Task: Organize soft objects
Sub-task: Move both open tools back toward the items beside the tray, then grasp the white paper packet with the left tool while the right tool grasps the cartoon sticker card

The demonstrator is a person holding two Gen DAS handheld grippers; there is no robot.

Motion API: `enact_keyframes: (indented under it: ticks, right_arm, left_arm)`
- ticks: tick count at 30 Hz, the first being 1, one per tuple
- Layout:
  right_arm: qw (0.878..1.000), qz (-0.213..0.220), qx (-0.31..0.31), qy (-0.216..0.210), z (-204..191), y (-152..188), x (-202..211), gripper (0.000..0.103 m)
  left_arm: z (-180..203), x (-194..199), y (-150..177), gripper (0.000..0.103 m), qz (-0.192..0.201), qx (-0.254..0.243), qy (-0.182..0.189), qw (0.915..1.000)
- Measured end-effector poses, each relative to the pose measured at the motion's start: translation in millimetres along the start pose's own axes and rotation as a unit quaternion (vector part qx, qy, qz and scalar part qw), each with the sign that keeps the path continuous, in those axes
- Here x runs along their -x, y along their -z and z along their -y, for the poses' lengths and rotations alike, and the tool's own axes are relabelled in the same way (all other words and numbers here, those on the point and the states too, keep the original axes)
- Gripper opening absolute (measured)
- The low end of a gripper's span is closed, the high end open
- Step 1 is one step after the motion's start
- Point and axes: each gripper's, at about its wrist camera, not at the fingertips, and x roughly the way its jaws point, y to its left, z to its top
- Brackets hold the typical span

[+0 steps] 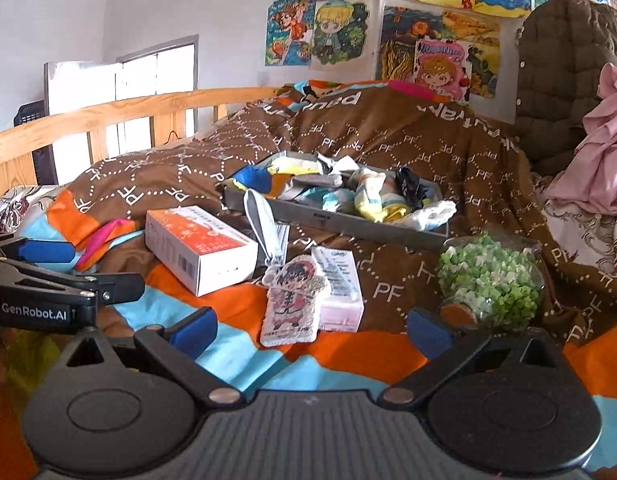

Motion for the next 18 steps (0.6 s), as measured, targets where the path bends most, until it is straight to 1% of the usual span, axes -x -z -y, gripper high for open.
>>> enact_keyframes:
  ticks: [9, 18]
  right_arm:
    - [1.000, -0.014, 0.016, -0.016, -7, 1, -7, 0.103]
    - [1.000, -0.015, 0.016, -0.015, -8, 0, -13, 0.103]
  left_arm:
    - [-4, -5, 5, 0.102, -0.011, -0.004, -0.014, 0.9998]
    - [-4, -7, 6, 0.102, -0.014, -0.012, -0.019, 0.9996]
